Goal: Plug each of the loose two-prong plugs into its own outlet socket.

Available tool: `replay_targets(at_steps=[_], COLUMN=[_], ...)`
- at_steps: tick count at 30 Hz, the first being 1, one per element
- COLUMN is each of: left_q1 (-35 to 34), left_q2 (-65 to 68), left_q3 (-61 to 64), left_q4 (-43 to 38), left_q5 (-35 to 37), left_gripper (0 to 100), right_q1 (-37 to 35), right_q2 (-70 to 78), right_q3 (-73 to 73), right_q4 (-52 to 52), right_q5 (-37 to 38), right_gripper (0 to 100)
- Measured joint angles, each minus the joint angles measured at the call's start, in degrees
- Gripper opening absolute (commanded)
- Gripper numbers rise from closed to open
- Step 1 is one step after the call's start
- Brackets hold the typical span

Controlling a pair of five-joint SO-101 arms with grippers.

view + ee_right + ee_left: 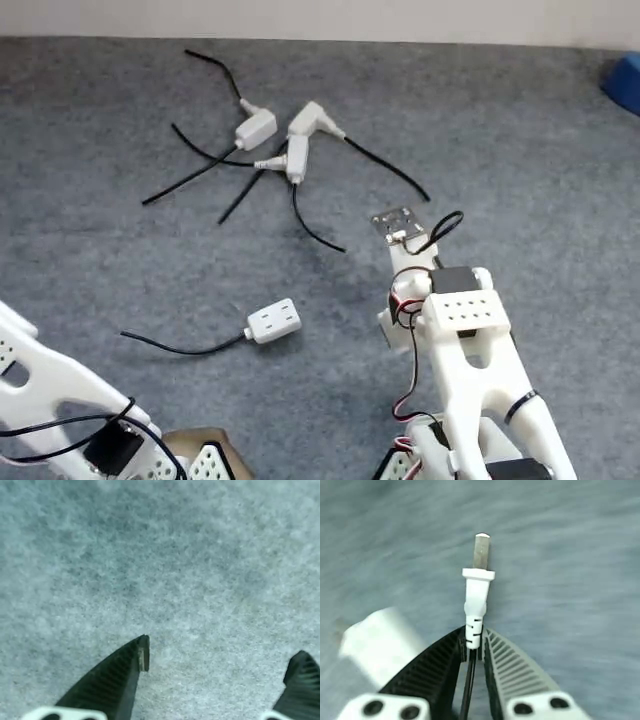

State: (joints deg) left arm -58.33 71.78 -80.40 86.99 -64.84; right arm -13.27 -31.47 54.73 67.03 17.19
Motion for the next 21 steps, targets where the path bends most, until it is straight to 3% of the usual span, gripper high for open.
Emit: replay_targets(at_steps=[3,8,14,21], left_q1=[6.9,21.1,39.4,66.0], left_q2=[0.0,-4.0,-12.8,-29.2], left_q3=[-6.3,-10.9,5.1,28.1], left_q4=[11.4,14.8,14.9,14.9], left_q5=[3.1,16.2,25.1,28.3], left_gripper=[0,0,0,0], right_q1=[0.0,3.2,8.9,18.8], right_q2=[0.0,0.0,0.0,0.0], right_q3=[0.0,0.0,0.0,0.0], right_q4=[0.0,0.0,0.0,-1.6], right_q5=[0.0,0.0,0.0,0.0], right_gripper=[40.3,40.3,40.3,40.3])
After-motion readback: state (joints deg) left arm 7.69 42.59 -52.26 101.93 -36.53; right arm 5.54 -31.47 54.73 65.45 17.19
